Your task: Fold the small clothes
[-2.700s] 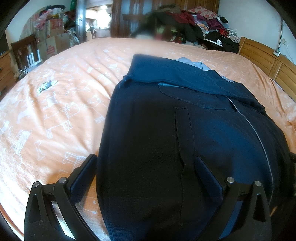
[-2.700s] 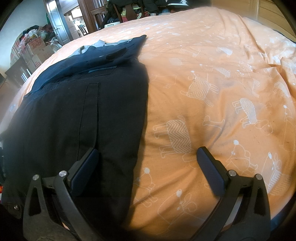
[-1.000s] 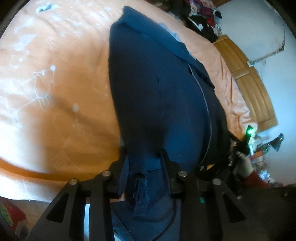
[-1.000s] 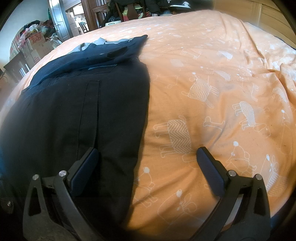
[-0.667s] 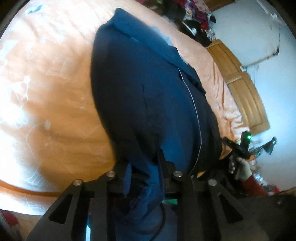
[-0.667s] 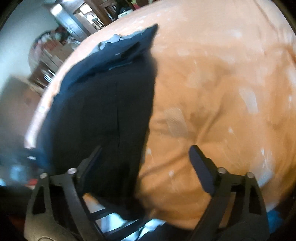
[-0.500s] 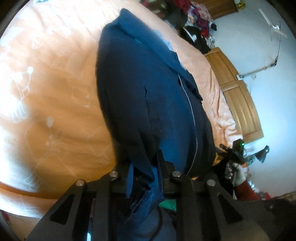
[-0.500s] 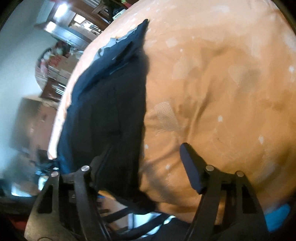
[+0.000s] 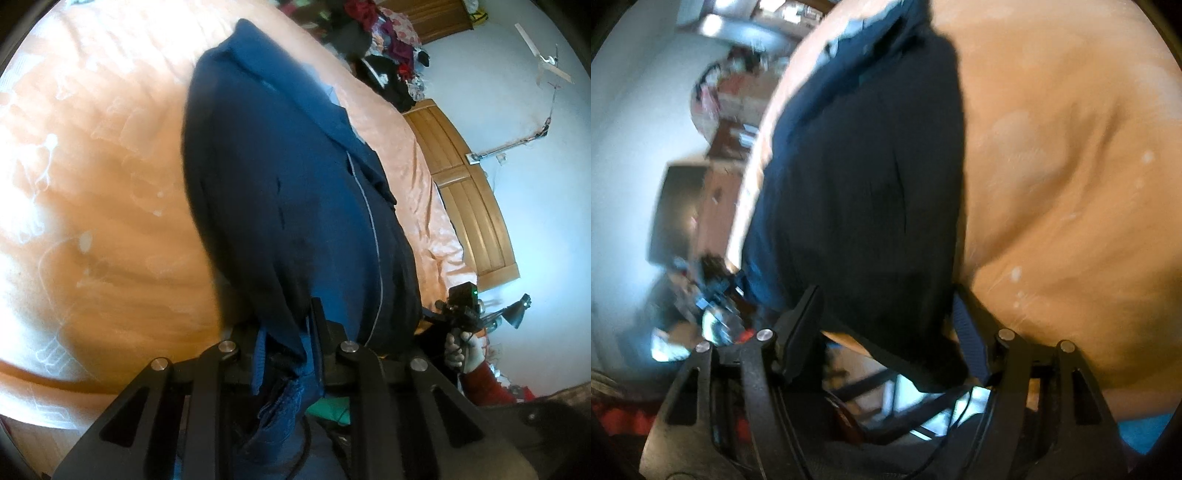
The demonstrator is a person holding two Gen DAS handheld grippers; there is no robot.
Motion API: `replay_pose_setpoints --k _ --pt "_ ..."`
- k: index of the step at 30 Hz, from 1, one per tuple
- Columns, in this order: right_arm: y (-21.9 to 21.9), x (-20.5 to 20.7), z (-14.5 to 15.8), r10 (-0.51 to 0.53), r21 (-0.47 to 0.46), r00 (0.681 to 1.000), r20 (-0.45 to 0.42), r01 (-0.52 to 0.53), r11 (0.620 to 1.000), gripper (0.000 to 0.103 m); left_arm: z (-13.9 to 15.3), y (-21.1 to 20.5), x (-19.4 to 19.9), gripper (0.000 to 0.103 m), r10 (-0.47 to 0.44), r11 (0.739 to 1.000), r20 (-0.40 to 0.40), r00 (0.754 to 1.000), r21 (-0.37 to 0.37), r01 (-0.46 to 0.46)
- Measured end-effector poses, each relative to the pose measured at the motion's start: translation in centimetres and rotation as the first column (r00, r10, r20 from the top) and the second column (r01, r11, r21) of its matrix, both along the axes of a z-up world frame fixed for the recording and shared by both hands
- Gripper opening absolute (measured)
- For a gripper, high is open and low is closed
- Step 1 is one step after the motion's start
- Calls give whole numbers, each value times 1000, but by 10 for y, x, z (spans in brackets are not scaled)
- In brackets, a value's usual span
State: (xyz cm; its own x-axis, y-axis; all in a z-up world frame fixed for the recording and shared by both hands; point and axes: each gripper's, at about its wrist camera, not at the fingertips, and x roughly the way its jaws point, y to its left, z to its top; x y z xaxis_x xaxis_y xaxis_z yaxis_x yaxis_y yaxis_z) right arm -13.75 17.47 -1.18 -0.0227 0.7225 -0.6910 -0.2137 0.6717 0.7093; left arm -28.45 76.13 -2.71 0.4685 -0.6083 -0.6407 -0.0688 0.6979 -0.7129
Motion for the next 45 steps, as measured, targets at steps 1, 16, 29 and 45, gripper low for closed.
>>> replay_pose_setpoints --k 1,16,29,45 --pt "7 1 -3 11 -19 1000 7 -11 1000 65 -2 -1 1 18 -3 1000 -10 1000 15 3" --pt "12 16 100 -164 338 972 169 99 936 5 99 20 23 11 173 951 259 950 -296 -93" --pt "43 210 126 -235 343 952 197 157 926 8 122 55 241 12 238 959 276 931 -221 -179" --pt "54 283 -7 -256 -10 963 82 258 966 67 -9 63 329 43 289 954 43 956 76 -292"
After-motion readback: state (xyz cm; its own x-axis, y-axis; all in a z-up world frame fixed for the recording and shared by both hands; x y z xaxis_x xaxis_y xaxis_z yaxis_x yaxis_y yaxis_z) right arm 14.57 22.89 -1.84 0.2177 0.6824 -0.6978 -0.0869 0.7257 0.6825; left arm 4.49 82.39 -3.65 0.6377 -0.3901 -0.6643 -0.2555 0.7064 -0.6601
